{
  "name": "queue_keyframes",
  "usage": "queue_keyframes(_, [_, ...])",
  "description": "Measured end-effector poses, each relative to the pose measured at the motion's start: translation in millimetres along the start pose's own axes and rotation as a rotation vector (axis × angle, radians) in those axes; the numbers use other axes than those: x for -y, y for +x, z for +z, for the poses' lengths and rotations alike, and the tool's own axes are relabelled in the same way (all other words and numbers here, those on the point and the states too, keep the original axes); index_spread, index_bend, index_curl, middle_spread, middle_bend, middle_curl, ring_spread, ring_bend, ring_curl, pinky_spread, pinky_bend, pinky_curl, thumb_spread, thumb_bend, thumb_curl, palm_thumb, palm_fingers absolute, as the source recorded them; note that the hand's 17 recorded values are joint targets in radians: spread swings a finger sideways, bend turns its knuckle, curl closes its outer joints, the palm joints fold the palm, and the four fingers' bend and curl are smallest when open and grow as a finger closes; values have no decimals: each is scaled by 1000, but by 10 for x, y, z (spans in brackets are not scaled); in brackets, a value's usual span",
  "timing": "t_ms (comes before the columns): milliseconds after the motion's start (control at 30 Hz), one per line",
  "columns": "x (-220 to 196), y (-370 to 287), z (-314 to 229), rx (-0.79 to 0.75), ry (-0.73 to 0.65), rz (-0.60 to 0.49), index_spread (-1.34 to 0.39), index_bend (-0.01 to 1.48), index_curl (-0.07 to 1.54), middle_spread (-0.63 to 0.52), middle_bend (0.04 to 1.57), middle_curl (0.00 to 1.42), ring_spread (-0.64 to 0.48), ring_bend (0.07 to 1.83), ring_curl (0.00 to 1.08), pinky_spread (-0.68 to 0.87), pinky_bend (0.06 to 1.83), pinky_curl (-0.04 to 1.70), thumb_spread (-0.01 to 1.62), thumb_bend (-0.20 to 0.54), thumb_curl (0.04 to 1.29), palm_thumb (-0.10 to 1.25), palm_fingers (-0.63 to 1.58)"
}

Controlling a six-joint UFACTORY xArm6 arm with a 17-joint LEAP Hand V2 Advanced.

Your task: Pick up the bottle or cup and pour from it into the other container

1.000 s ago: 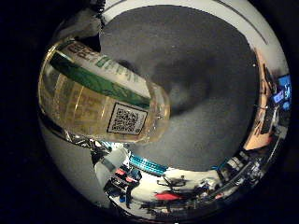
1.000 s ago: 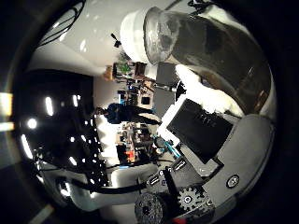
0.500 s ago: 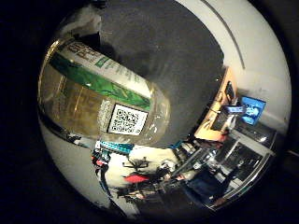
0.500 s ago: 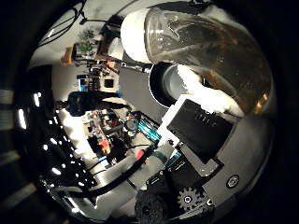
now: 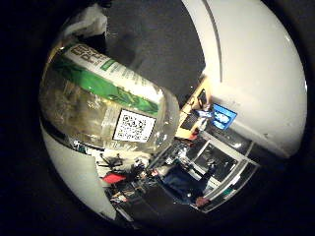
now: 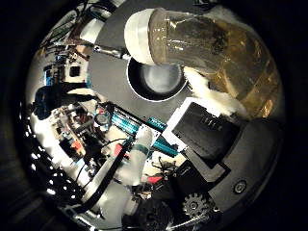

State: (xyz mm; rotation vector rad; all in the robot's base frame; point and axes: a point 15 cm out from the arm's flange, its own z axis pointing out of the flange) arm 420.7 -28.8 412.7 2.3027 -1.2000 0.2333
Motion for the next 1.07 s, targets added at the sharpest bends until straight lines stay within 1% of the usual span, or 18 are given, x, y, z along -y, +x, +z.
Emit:
queue_keyframes(300, [18,-112,166,-257,-166,-53,-181,1183,809,-113,1401,752,-241,1275,901,-225,1251,1052,519,-22,957,1032,1109])
queue_keyframes(400, [63,-162,154,-327,-185,-60,-188,1177,817,-113,1401,754,-241,1275,902,-224,1253,1049,519,-19,957,1032,1109])
queue_keyframes(733, [217,-434,92,-373,-176,-64,-200,1157,844,-115,1395,764,-241,1275,904,-222,1259,1042,542,-20,957,1021,1106])
queue_keyframes(1067, [233,-622,117,-396,-194,-74,-204,1145,862,-115,1391,771,-241,1271,903,-220,1256,1033,537,-20,959,1017,1107])
